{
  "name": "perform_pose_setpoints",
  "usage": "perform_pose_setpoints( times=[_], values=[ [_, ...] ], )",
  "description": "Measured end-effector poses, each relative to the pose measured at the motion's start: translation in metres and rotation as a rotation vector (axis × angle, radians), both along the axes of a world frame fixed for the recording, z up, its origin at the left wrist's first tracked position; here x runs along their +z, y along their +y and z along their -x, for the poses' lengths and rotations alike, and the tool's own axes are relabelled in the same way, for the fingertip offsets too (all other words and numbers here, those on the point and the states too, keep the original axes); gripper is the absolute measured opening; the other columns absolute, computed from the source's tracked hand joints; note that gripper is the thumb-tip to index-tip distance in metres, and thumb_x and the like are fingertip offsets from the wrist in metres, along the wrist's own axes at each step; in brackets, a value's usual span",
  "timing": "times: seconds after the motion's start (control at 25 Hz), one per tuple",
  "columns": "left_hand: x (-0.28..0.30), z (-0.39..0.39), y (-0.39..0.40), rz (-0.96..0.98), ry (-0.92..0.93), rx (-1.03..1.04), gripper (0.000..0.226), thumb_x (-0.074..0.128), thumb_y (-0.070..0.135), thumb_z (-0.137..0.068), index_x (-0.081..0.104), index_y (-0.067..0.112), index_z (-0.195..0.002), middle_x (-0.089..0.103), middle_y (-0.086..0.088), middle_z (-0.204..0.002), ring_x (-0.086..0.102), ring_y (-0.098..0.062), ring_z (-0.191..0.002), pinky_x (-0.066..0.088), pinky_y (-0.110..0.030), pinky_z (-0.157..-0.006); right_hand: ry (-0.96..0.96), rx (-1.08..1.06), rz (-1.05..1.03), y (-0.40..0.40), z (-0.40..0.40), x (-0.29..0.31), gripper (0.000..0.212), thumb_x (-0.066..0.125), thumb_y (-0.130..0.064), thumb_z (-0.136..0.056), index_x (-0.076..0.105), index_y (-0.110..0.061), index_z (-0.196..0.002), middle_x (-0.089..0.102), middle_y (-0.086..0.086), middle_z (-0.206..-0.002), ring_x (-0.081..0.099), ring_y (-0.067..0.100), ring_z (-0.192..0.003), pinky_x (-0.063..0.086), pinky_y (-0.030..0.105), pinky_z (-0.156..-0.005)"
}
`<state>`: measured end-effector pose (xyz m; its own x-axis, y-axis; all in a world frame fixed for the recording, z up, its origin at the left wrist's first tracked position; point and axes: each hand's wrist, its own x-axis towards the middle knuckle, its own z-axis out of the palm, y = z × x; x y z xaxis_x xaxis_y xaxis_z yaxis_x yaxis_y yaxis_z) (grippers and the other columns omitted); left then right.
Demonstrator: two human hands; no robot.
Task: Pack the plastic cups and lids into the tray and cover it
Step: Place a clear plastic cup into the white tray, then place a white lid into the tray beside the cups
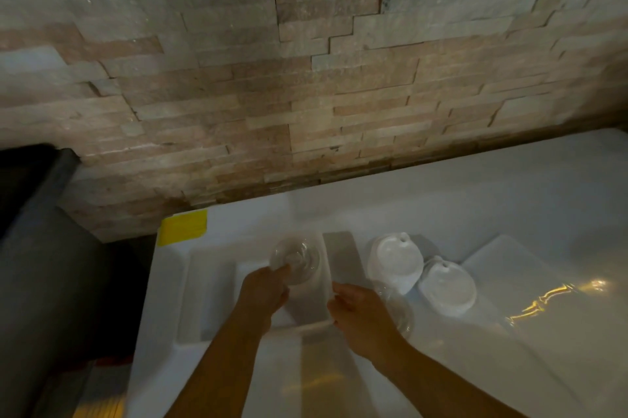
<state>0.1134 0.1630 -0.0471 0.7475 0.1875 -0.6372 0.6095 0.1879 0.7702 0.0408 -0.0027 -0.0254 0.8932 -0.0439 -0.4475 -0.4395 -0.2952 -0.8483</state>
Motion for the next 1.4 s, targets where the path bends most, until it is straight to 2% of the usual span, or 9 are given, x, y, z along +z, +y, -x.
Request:
perform_pose_setpoints(
  times=[0.24,0.36,0.44,0.52,0.72,0.92,1.0,1.16,1.4],
  values=[
    [-0.001,-0.005,0.002,-0.252,-0.057,-0.089,0.03,0.074,0.035,-0.079,0.07,0.006,-0.083,0.069,-0.019,-0.077,0.065,-0.032,-0.072,0.054,-0.039,-0.069,0.06,0.014,-0.054,-0.001,0.001,0.011,0.035,0.056,-0.02,-0.09,0.061,-0.02,-0.125,0.069,0.007,-0.116,0.066,0.019,-0.102,0.056,0.027,-0.086],
    [0.004,0.001,0.008,-0.616,-0.12,-0.278,0.051,0.062,0.049,-0.084,0.067,0.004,-0.108,0.068,-0.023,-0.114,0.062,-0.036,-0.101,0.046,-0.045,-0.092,-0.006,-0.05,-0.044,-0.02,0.013,0.023,0.017,0.062,-0.025,-0.085,0.068,-0.023,-0.101,0.073,0.01,-0.097,0.069,0.016,-0.087,0.053,0.018,-0.066],
    [0.015,0.01,0.011,-0.722,-0.135,-0.309,0.068,0.059,0.055,-0.084,0.052,0.009,-0.134,0.054,-0.016,-0.139,0.052,-0.032,-0.123,0.038,-0.044,-0.106,-0.063,-0.125,-0.05,-0.042,0.021,0.027,0.01,0.063,-0.025,-0.083,0.07,-0.028,-0.089,0.071,0.004,-0.085,0.068,0.018,-0.081,0.053,0.03,-0.074],
    [0.031,0.021,0.005,-0.754,-0.227,-0.282,0.071,0.06,0.054,-0.084,0.042,0.016,-0.142,0.046,-0.012,-0.147,0.046,-0.03,-0.13,0.035,-0.045,-0.109,-0.069,-0.236,-0.057,-0.067,0.026,0.03,0.013,0.064,-0.023,-0.084,0.069,-0.035,-0.086,0.071,0.0,-0.091,0.067,0.019,-0.088,0.053,0.036,-0.086],
    [0.068,0.033,-0.05,-0.619,-0.534,-0.376,0.051,0.063,0.045,-0.085,0.052,0.027,-0.132,0.058,0.003,-0.132,0.057,-0.012,-0.11,0.044,-0.029,-0.092,-0.023,-0.441,-0.077,-0.105,0.024,0.019,0.018,0.064,-0.02,-0.088,0.066,-0.018,-0.105,0.068,0.008,-0.1,0.065,0.025,-0.093,0.051,0.044,-0.096],
    [0.057,0.017,-0.129,-0.409,-0.249,-0.635,0.066,0.062,0.05,-0.083,0.045,0.02,-0.14,0.046,-0.004,-0.147,0.046,-0.021,-0.13,0.037,-0.036,-0.107,0.016,-0.392,-0.123,-0.11,-0.001,0.014,0.028,0.068,-0.017,-0.084,0.056,-0.016,-0.109,0.064,0.012,-0.109,0.063,0.027,-0.098,0.049,0.04,-0.09],
    [0.047,0.004,-0.15,-0.472,-0.153,-0.667,0.066,0.058,0.049,-0.086,0.047,0.012,-0.138,0.05,-0.013,-0.143,0.051,-0.029,-0.126,0.04,-0.036,-0.101,0.032,-0.357,-0.085,-0.108,-0.013,0.013,0.04,0.069,-0.017,-0.084,0.053,-0.013,-0.121,0.064,0.012,-0.116,0.064,0.029,-0.104,0.051,0.037,-0.087],
    [0.031,-0.017,-0.169,-0.281,-0.034,-0.521,0.052,0.061,0.043,-0.086,0.066,-0.002,-0.112,0.07,-0.021,-0.104,0.068,-0.032,-0.093,0.046,-0.032,-0.07,0.06,-0.279,0.026,-0.108,-0.032,0.009,0.042,0.066,-0.021,-0.084,0.052,-0.011,-0.122,0.068,0.015,-0.108,0.066,0.031,-0.099,0.054,0.046,-0.089],
    [0.02,-0.03,-0.171,-0.209,-0.05,-0.407,0.052,0.073,0.036,-0.076,0.06,0.007,-0.116,0.066,-0.018,-0.112,0.066,-0.034,-0.097,0.055,-0.043,-0.082,0.061,-0.287,-0.002,-0.109,-0.04,0.008,0.046,0.066,-0.03,-0.077,0.054,-0.019,-0.119,0.067,0.001,-0.099,0.065,0.017,-0.086,0.055,0.034,-0.072]
  ],
)
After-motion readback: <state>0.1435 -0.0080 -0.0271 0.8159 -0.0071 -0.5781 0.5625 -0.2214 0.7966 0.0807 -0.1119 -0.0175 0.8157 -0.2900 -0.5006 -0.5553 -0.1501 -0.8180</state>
